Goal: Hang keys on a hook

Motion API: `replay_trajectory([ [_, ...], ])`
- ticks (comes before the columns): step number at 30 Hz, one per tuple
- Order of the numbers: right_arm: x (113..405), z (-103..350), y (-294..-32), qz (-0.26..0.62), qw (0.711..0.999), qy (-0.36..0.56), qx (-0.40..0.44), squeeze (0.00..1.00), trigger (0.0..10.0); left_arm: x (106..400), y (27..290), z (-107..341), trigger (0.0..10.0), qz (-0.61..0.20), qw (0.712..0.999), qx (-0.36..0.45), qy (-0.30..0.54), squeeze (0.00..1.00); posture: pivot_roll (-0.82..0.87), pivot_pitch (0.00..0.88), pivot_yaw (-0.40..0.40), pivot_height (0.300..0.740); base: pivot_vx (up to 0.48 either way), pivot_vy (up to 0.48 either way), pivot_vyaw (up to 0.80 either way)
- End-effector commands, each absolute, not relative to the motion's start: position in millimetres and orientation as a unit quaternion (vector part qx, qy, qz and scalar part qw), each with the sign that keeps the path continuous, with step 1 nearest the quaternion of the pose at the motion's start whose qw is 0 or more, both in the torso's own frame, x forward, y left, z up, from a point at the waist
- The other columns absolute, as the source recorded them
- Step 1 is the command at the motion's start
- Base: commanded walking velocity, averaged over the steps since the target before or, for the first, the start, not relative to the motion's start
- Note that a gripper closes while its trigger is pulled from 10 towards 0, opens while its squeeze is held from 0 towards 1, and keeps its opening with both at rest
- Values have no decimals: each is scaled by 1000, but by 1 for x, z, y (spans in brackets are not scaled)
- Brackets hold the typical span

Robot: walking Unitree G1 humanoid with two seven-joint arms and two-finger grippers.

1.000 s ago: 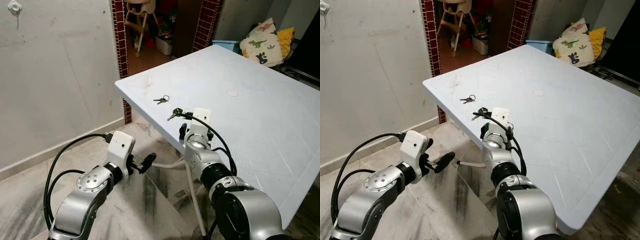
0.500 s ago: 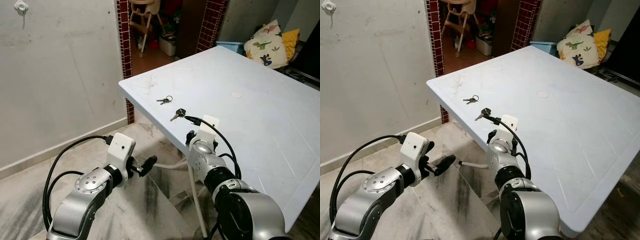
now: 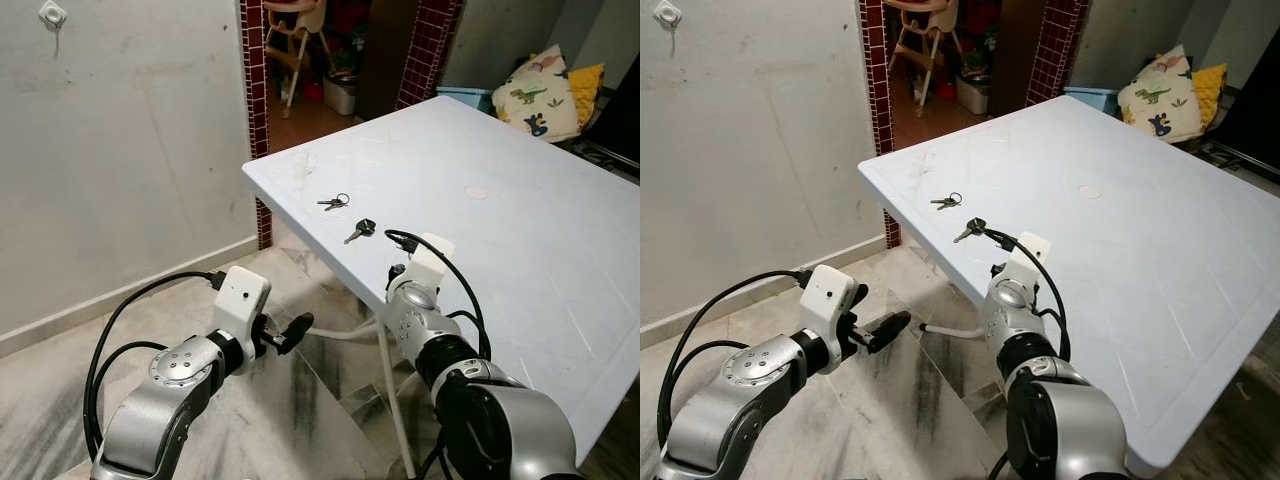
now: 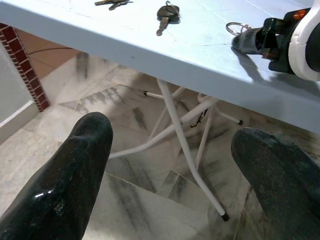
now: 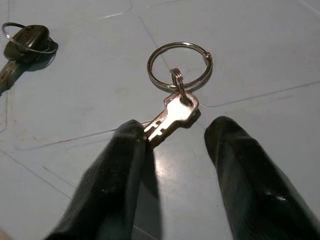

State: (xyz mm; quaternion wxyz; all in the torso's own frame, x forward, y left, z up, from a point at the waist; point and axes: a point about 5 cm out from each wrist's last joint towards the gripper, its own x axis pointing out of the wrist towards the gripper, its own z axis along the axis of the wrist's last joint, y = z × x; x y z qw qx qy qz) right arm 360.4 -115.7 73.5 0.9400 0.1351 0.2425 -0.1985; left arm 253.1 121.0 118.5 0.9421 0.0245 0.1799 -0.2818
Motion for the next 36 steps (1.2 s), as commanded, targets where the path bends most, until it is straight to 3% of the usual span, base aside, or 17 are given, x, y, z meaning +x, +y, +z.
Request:
replay_trajectory([
  [1, 345, 49, -129, -229, 919, 292, 134, 0, 0, 252, 118, 121, 10000, -292, 939, 28, 179, 0, 259, 0, -47, 740, 0, 0, 0],
  [11, 346, 50, -131, -229, 922, 288, 121, 0, 0, 253, 115, 123, 10000, -297, 938, 26, 175, 0, 259, 0, -47, 740, 0, 0, 0],
  [26, 344, 48, -131, -227, 923, 288, 118, 0, 0, 253, 93, 137, 10000, -380, 915, 30, 134, 0, 250, 0, -39, 740, 0, 0, 0],
  [36, 354, 63, -121, -186, 947, 250, 83, 0, 0, 259, 92, 140, 10000, -377, 918, 31, 116, 0, 232, 0, -37, 740, 0, 0, 0],
])
